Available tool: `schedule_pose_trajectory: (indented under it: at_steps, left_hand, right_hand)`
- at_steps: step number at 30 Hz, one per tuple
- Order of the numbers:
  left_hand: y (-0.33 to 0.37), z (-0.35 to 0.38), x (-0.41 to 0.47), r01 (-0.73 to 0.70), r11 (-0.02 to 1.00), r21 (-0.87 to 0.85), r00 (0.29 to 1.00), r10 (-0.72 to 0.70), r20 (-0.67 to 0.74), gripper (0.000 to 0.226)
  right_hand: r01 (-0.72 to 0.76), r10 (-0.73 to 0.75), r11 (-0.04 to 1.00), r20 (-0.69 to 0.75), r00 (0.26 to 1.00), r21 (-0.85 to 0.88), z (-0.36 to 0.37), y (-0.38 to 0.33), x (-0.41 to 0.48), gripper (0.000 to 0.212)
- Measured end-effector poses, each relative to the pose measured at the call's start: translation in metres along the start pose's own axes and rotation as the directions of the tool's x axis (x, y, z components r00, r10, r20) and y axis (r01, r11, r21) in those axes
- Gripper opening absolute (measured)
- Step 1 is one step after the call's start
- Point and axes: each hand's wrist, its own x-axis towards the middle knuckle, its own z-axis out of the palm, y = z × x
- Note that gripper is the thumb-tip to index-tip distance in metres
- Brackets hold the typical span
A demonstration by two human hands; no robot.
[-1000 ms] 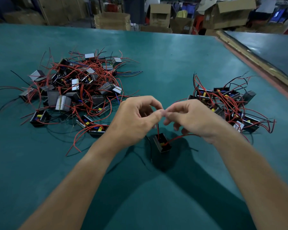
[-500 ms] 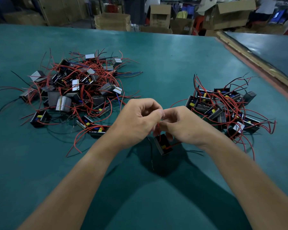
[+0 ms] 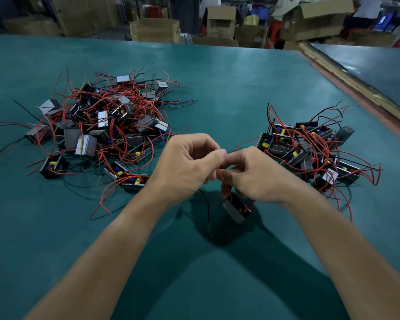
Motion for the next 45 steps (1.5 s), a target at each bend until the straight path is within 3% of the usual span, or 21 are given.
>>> schedule_pose_trajectory:
  at_steps: [3,5,8,12,18,21,27,35,45]
  left_hand:
    - [0.001,0.000,0.001,0.026,1.000,-0.013,0.999,-0.025,0.032,0.025]
    - [0.002,-0.010,0.002,0.103,0.995,0.020,0.985,-0.105,0.136,0.031]
    - [0.002,-0.035,0.004,0.232,0.958,0.169,0.894,-0.278,0.351,0.038]
    - [-0.003,-0.041,0.000,0.106,0.894,0.435,0.798,-0.338,0.499,0.034]
    - [-0.010,-0.030,0.004,0.064,0.870,0.489,0.896,-0.266,0.356,0.019]
    - [-0.010,-0.027,0.003,0.041,0.866,0.499,0.909,-0.240,0.341,0.017]
    - [-0.010,-0.024,0.006,0.244,0.927,0.285,0.964,-0.264,0.035,0.011]
    - [0.001,-0.026,0.003,0.222,0.971,0.091,0.953,-0.235,0.193,0.023]
    - [-0.004,-0.021,0.004,0.346,0.935,0.083,0.919,-0.355,0.169,0.020]
  right_hand:
    - [0.004,-0.005,0.999,-0.028,1.000,-0.033,0.000,0.001,0.002,0.025]
    - [-0.013,0.011,0.999,-0.049,0.999,-0.048,0.000,0.003,0.003,0.025]
    - [-0.045,0.040,0.997,-0.089,0.995,-0.061,0.000,0.006,0.004,0.025]
    - [-0.050,0.042,0.996,-0.100,0.994,-0.074,0.001,0.005,0.004,0.021]
    - [-0.028,0.020,0.997,-0.107,0.994,-0.074,0.000,0.006,0.006,0.008]
    - [-0.026,0.016,0.995,-0.109,0.994,-0.092,0.000,0.006,0.007,0.010]
    - [0.009,-0.030,0.994,-0.199,0.980,-0.105,-0.003,0.006,0.007,0.018]
    - [0.065,-0.095,0.990,-0.253,0.963,-0.124,-0.005,0.007,0.007,0.025]
    - [0.070,-0.089,0.993,-0.206,0.974,-0.100,-0.007,0.008,0.005,0.024]
